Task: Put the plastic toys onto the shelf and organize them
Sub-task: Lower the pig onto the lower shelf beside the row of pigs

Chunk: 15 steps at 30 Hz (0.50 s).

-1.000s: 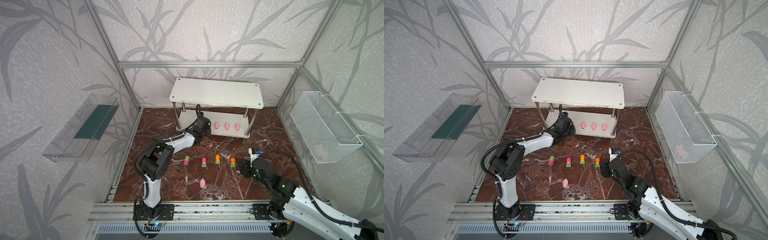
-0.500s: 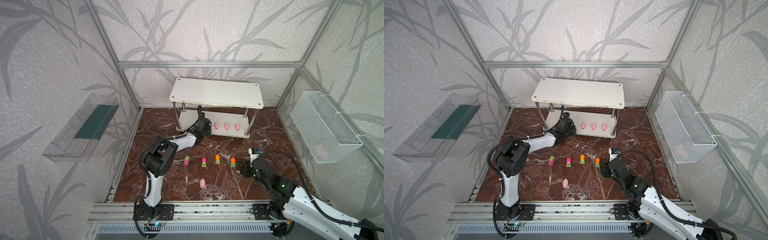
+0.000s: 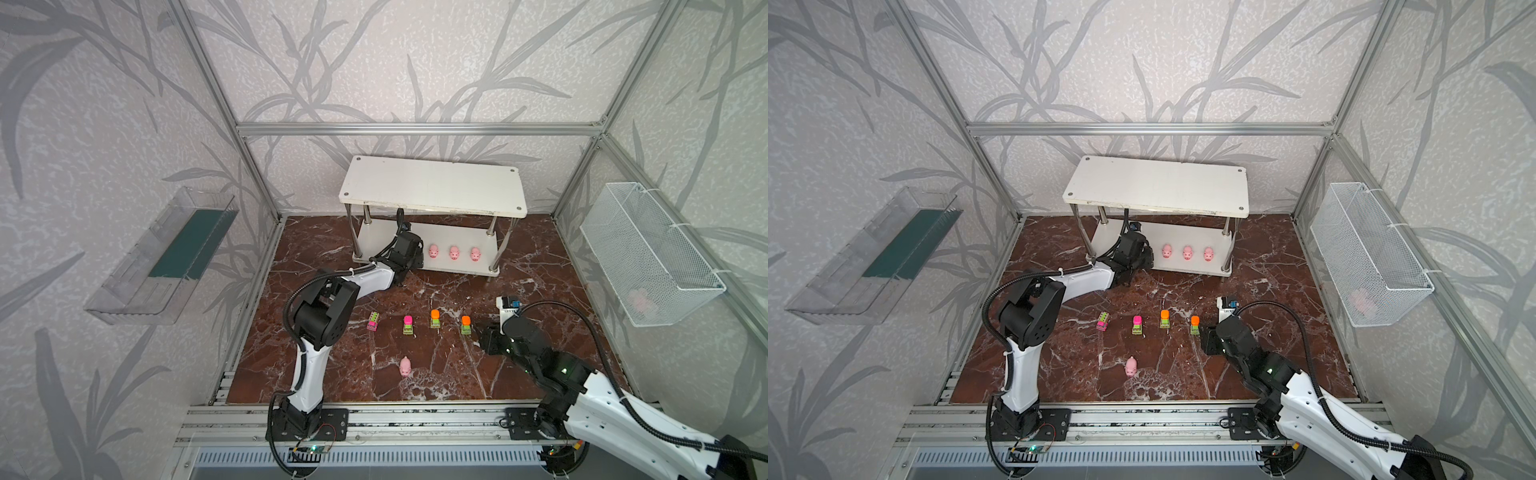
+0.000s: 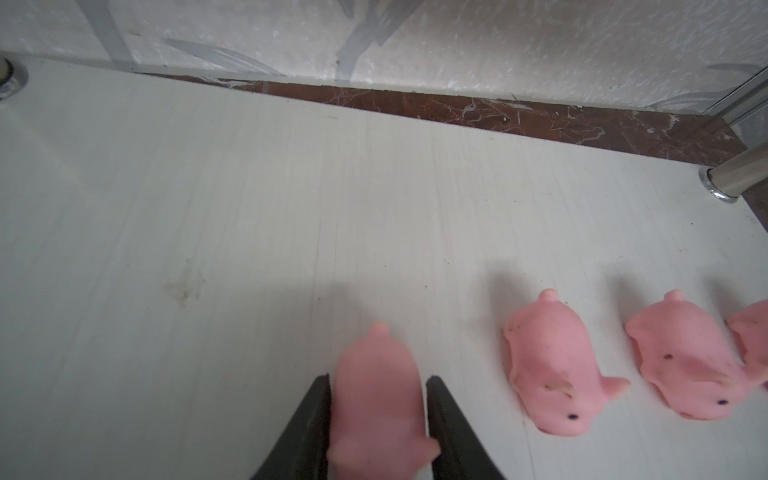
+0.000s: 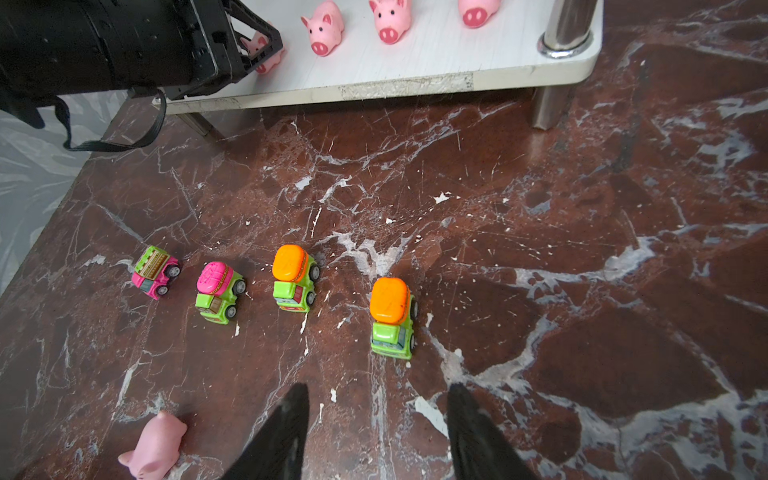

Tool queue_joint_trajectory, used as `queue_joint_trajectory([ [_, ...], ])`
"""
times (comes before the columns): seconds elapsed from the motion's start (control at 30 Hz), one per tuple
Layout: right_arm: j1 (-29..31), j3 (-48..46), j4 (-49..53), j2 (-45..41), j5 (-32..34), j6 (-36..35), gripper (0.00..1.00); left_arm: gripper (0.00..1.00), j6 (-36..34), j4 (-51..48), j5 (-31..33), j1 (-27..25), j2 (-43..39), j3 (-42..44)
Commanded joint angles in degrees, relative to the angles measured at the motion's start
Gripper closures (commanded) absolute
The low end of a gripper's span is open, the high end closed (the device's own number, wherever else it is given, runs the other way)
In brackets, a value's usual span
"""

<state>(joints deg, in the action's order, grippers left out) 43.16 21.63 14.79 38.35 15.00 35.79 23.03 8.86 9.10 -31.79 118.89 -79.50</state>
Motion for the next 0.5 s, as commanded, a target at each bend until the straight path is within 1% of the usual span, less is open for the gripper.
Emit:
queue_joint_trajectory([
  [0.0, -0.3, -0.5, -1.2, 0.1, 0.6, 0.3, 0.46, 0.63, -1.2, 1.3, 0.7, 0.5, 0.8, -1.8],
  [0.47, -0.3, -0.1, -1.4, 0.9, 0.3, 0.3, 0.46, 0.61, -2.2, 1.3, 0.9, 1.3, 2.4, -4.0],
])
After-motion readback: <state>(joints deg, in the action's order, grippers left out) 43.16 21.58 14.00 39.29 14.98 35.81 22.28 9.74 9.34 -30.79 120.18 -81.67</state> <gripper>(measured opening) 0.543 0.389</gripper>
